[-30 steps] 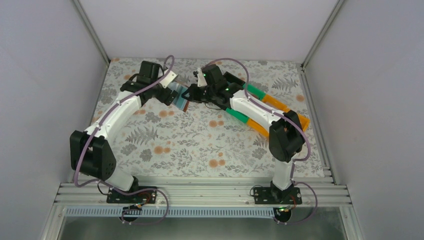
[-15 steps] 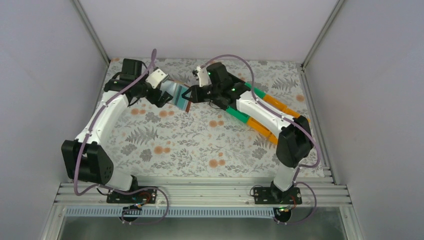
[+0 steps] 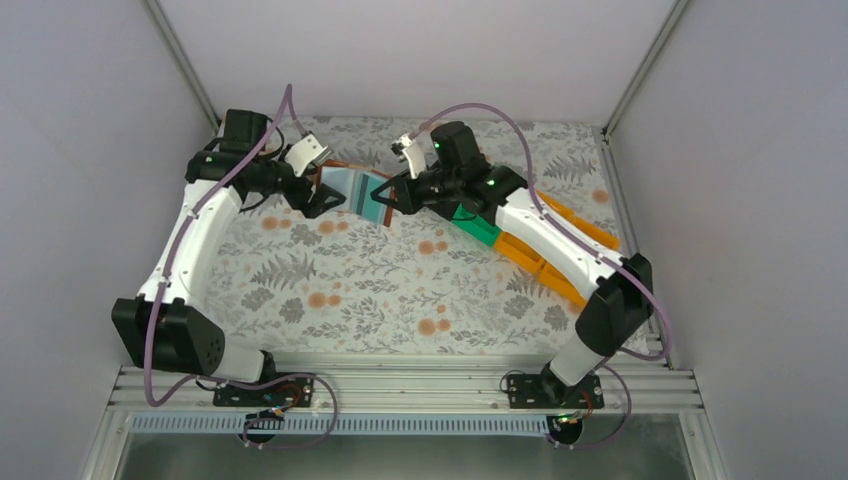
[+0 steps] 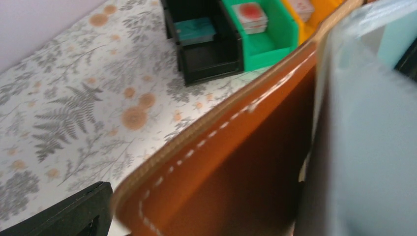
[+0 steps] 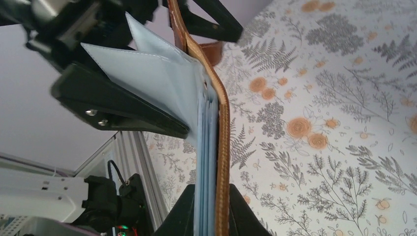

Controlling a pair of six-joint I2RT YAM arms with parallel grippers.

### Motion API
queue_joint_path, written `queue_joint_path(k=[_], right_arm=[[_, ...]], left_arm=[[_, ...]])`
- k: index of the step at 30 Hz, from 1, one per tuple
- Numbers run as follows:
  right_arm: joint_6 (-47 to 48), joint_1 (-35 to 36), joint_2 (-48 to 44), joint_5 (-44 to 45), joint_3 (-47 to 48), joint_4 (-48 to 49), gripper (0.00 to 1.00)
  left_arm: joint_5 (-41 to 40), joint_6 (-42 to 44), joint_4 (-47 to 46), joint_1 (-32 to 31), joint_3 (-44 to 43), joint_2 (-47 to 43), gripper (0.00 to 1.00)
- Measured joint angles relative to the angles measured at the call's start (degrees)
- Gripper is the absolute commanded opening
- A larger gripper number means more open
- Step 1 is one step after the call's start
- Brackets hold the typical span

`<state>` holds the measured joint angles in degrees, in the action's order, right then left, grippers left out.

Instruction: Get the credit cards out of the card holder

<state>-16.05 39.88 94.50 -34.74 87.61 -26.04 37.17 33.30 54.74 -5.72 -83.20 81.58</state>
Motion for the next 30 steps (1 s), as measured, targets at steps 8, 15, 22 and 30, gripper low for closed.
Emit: queue_joint_path(k=[8, 15, 22, 30], right_arm=[[5.77, 0.0, -3.89, -3.85, -0.42, -0.57, 0.04], [10.25, 0.0, -4.68, -7.43, -0.96, -1.46, 0.04], [12.9, 0.0, -7.21, -9.22, -2.43, -1.68, 0.45], [13.92, 0.0, -10.73, -7.52, -4.22, -1.27, 0.72]], left_arm=[[9.22, 4.74, 7.37, 0.09, -3.21, -0.09, 0.74], [19.69, 12.48, 17.2, 0.09, -5.4, -0.09, 0.04], [23.58, 14.78, 21.35, 0.13, -5.53, -0.68, 0.02], [24.02, 14.27, 22.69, -0.15, -7.23, -2.73, 0.02]])
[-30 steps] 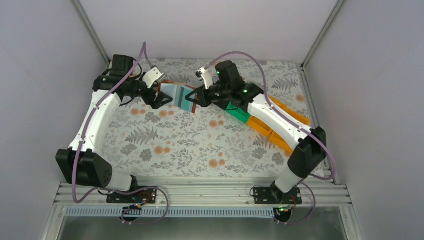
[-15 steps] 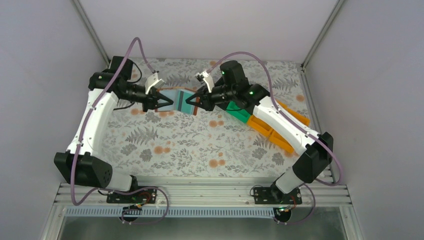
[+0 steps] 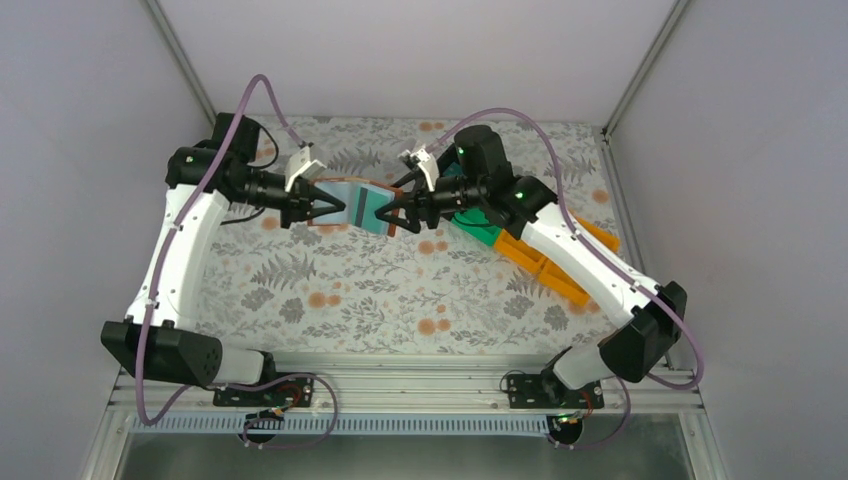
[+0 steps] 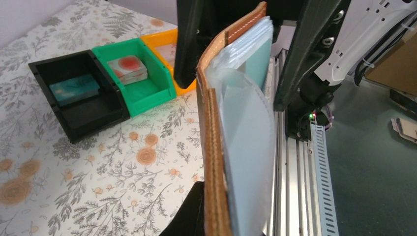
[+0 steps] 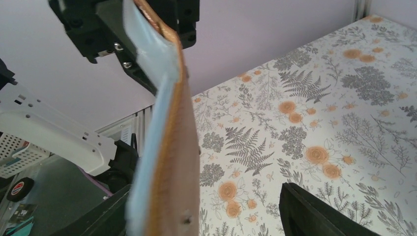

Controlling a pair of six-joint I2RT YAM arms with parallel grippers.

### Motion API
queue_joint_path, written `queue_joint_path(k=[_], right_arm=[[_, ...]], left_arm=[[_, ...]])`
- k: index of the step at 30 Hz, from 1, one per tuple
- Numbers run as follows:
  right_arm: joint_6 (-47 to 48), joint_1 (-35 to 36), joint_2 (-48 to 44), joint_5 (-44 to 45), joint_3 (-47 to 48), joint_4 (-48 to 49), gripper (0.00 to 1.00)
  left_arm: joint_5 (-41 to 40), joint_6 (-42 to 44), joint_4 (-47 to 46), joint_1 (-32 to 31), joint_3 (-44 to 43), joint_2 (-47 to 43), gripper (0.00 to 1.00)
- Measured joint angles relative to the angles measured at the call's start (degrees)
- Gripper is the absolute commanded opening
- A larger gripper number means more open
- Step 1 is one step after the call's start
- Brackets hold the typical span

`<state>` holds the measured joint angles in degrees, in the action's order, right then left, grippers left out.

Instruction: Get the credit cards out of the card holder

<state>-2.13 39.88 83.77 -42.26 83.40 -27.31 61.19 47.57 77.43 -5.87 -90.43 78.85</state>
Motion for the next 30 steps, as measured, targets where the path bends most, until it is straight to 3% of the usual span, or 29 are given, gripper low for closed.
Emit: queue_joint_path(k=[4, 5, 9, 12, 14, 15, 18, 19, 26, 30], right_arm=[[0.13, 0.0, 0.92, 0.04, 0.11, 0.09, 0.68], [0.13, 0.0, 1.31, -0.33, 0.17, 0.17, 0.62], [0.35, 0.0, 2.49, -2.54, 0.02, 1.2, 0.22], [0.57, 0.0, 2.47, -4.24, -0.98, 2.32, 0.05], [0.02, 0.0, 2.4, -5.49, -1.97, 3.26, 0.04], [-0.07, 0.0, 2.34, -5.68, -2.32, 3.61, 0.04], [-0.63, -0.04, 1.75, -5.18, -3.98, 4.81, 0.04], [-1.49, -0.04, 1.42, -4.5, -4.63, 4.79, 0.04], [-14.93, 0.04, 7.23, 10.21, 2.29, -4.22, 0.04], [-21.68, 0.11, 13.92, 21.7, 6.49, -9.46, 0.04]], left_arm=[[-0.79, -0.15, -0.02, -1.03, -0.17, -0.04, 0.02], [-1.01, -0.22, -0.07, -1.2, -0.17, -0.04, 0.02], [-1.11, -0.24, -0.07, -1.64, -0.17, -0.04, 0.02], [-1.38, -0.94, -0.44, -1.64, -0.2, -0.04, 0.02], [-2.36, -2.21, -1.09, -1.62, -0.17, 0.13, 0.05], [-2.82, -3.28, -1.7, -1.49, 0.0, 0.2, 0.13], [-3.93, -6.34, -4.66, -1.46, 1.64, 0.15, 0.53], [-4.76, -7.72, -6.21, -1.25, 2.62, 0.15, 0.61], [-17.88, -17.64, -21.2, 1.77, 11.87, 2.29, 0.75], [-23.71, -21.11, -27.26, 5.57, 13.84, 7.3, 0.76]])
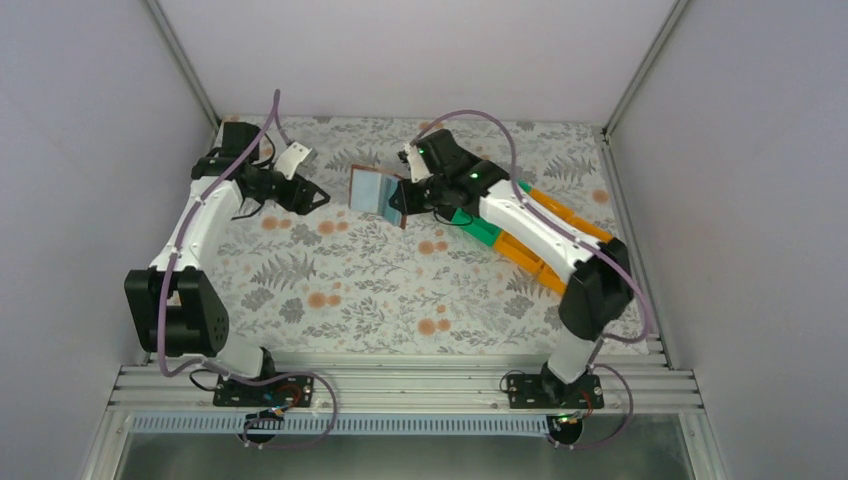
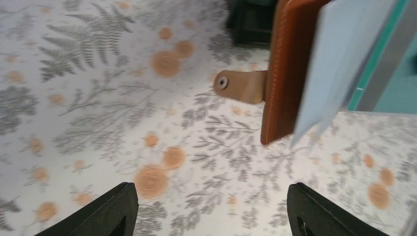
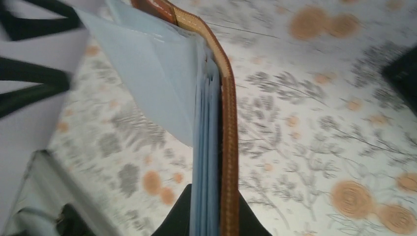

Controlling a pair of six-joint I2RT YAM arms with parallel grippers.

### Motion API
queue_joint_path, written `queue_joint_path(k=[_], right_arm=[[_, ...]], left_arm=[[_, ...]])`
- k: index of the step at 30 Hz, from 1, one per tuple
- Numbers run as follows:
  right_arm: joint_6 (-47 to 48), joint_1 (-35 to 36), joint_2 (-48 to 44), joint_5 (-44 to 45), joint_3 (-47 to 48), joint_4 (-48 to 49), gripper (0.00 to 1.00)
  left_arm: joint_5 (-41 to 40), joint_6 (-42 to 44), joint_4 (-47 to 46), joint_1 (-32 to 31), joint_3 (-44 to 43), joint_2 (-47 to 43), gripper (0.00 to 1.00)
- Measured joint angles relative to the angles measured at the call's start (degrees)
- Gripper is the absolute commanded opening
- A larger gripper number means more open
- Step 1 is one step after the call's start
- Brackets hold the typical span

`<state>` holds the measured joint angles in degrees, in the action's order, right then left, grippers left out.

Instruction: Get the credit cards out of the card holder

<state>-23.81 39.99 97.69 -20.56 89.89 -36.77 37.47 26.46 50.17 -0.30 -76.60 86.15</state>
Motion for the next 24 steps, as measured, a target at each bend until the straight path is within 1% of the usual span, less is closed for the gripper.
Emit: queue_joint_path(k=[2, 5, 7, 9, 11, 14, 17, 20, 24], right_arm=[[-2.1, 0.13, 4.13, 4.98, 2.47, -3.06, 0.04], [-3.91, 0.79, 9.01, 9.4, 4.9, -5.05, 0.04], [-4.24, 1.36, 11.1, 10.1, 5.97, -5.6, 0.04], [-4.17, 1.95, 12.7, 10.03, 7.28, -5.88, 0.04], [-3.89, 2.29, 13.29, 9.64, 7.96, -5.55, 0.04], [-2.69, 2.43, 12.94, 8.28, 7.78, -4.22, 0.04], [-0.81, 2.43, 10.34, 5.7, 4.76, -0.28, 0.04], [1.03, 2.43, 6.6, 2.05, 1.42, 3.32, 0.04], [3.02, 2.43, 2.99, -3.23, -0.02, 8.0, 0.04]], left_arm=[[-1.95, -0.61, -1.73, 0.92, 0.07, 0.83, 0.75], [-3.02, -0.72, -3.8, 0.94, 0.24, 0.02, 0.64], [-2.56, -0.61, -4.35, 0.28, 0.61, -1.07, 0.6], [0.24, 0.44, -3.72, -1.62, 0.76, -2.27, 0.57], [5.18, 1.88, -1.9, -4.11, 0.57, -2.78, 0.56], [13.33, 4.11, 2.01, -7.08, -0.37, -2.19, 0.54], [19.52, 3.74, 2.32, -6.16, -0.74, -1.01, 0.52], [21.99, 1.79, 0.24, -4.61, 0.04, -0.74, 0.52], [23.02, 0.52, -1.42, -4.37, 0.17, -0.79, 0.52]])
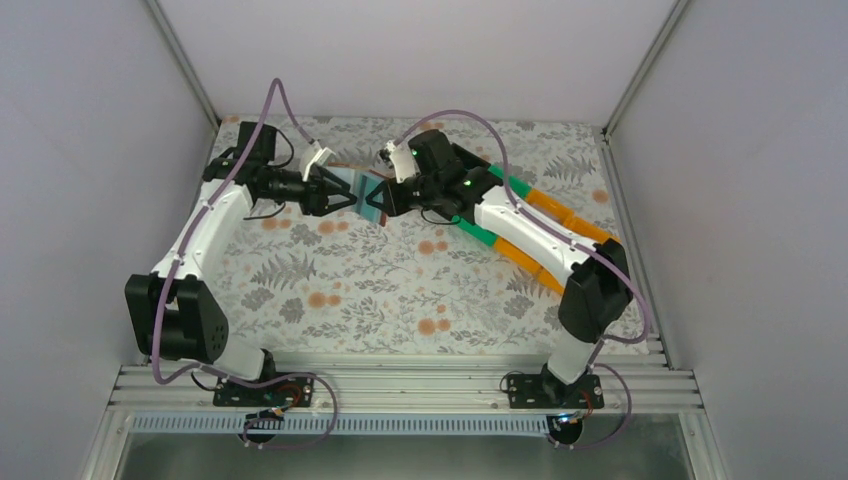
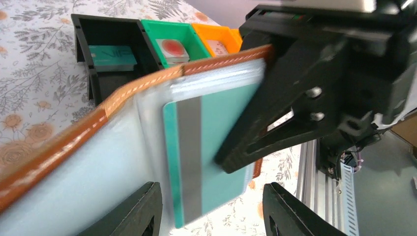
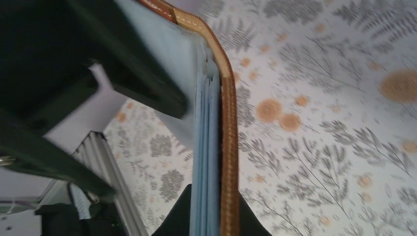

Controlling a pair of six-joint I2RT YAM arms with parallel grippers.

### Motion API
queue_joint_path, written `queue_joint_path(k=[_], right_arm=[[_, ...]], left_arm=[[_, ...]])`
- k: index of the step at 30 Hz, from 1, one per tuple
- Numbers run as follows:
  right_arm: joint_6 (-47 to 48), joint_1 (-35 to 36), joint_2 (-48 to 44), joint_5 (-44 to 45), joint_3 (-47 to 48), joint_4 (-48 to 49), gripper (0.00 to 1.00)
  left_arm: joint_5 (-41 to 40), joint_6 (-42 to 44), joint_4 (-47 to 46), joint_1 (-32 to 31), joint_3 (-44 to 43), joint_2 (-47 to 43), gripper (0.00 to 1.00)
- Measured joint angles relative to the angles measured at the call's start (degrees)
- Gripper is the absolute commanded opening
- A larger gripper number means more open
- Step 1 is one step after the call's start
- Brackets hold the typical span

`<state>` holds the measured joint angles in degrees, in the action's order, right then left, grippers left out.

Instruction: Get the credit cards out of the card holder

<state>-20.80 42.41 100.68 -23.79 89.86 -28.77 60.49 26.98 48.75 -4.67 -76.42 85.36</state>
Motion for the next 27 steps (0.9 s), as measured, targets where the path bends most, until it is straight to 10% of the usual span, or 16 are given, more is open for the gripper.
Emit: queue_joint_path(k=[27], right_arm=[[10.01, -0.87, -12.07, -16.24, -8.59, 8.81, 0.04]], left_arm=[[6.84, 14.99, 17.03, -4.09, -7.21, -3.41, 0.36]])
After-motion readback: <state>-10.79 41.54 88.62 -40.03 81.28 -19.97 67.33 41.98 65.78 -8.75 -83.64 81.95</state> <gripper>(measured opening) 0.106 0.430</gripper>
